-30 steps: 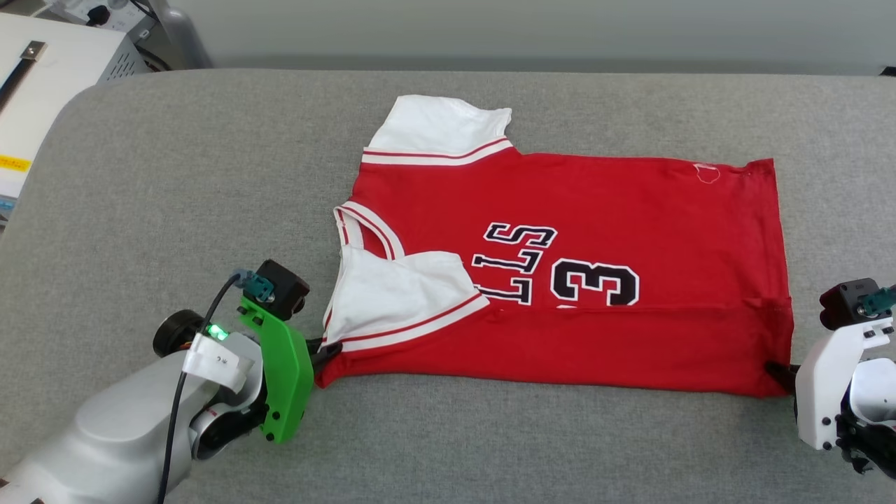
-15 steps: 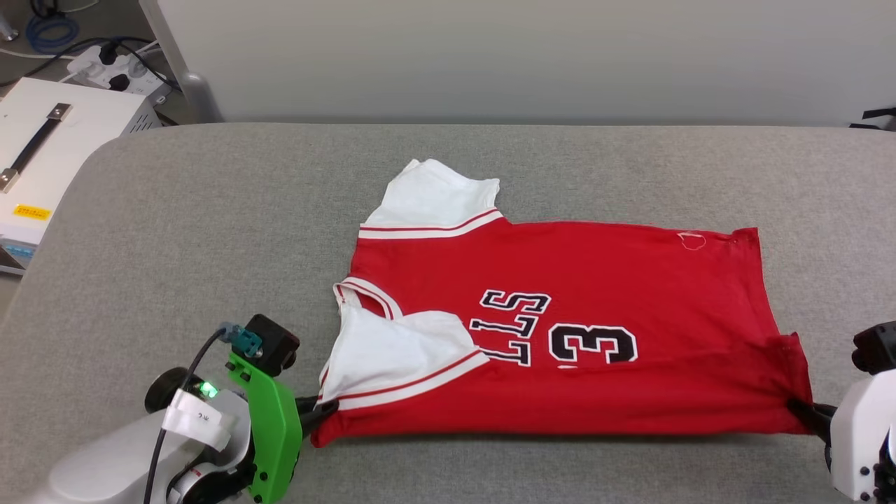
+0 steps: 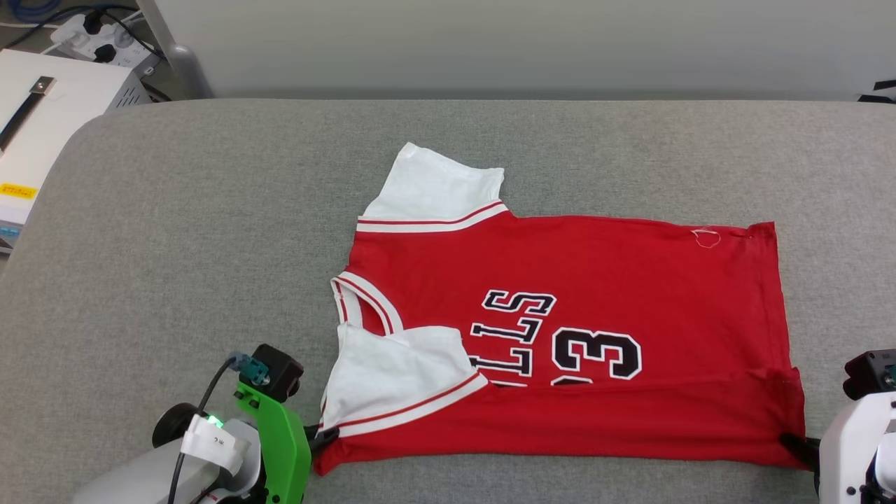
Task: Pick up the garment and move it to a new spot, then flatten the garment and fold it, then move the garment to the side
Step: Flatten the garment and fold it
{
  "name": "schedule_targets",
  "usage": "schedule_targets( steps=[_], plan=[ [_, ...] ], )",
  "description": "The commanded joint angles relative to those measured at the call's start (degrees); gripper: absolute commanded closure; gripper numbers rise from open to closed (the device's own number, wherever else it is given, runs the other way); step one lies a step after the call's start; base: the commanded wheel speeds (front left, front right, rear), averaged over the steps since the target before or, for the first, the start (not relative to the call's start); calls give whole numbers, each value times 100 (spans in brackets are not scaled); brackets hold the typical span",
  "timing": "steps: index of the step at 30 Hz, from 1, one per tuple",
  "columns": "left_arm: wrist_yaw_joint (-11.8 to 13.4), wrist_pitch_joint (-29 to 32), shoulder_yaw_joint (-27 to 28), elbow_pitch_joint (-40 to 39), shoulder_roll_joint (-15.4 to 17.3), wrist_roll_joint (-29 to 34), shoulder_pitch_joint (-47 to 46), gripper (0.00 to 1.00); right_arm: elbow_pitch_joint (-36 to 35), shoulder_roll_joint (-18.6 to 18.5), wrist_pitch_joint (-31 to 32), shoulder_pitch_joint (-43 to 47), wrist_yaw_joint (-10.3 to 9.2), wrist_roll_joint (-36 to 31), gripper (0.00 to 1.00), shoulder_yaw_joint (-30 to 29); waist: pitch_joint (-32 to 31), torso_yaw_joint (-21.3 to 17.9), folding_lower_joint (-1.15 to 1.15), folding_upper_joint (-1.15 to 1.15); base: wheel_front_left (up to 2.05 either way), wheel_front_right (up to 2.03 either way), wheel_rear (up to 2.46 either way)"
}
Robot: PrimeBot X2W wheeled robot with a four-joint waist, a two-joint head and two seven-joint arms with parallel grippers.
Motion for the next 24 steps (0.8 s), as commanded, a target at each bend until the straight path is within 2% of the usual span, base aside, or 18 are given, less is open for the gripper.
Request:
schedule_targets(
  steps=[1,2,3,4,5,9,13,20,24],
  plan=[
    [-35,-64,6,154,-56,-26,111,100,98,10,-33,-32,-3,-135,100,38,8,14,0,0,0,0,0],
    [-61,-83,5,227,-88,-7,120,94,145,55,-79,-38,-3,-154,100,58,-3,20,0,0,0,0,0],
    [-85,-111,6,305,-122,0,135,56,193,119,-159,-44,-3,-150,87,57,-30,28,0,0,0,0,0],
    [-83,-183,25,350,-134,23,130,0,224,150,-233,-46,-3,-166,35,57,-57,35,0,0,0,0,0],
    [-76,-256,44,386,-134,49,124,0,242,159,-319,-49,-3,-206,0,57,-94,41,0,0,0,0,0],
    [-54,-565,151,285,44,163,92,0,124,168,-836,12,-3,-490,0,-27,-298,51,0,0,0,0,0],
    [85,-781,345,-39,330,214,-21,0,-203,320,-1581,50,-3,-861,0,-448,-433,41,0,0,0,0,0],
    [484,-1210,860,-449,715,537,-659,0,-918,1090,-2750,-82,-3,-1710,0,-1253,-364,-100,0,0,0,0,0],
    [672,-1391,1121,-428,592,744,-1169,0,-1391,1541,-3054,-135,-3,-2053,0,-1470,-145,-220,0,0,0,0,0]
  ],
)
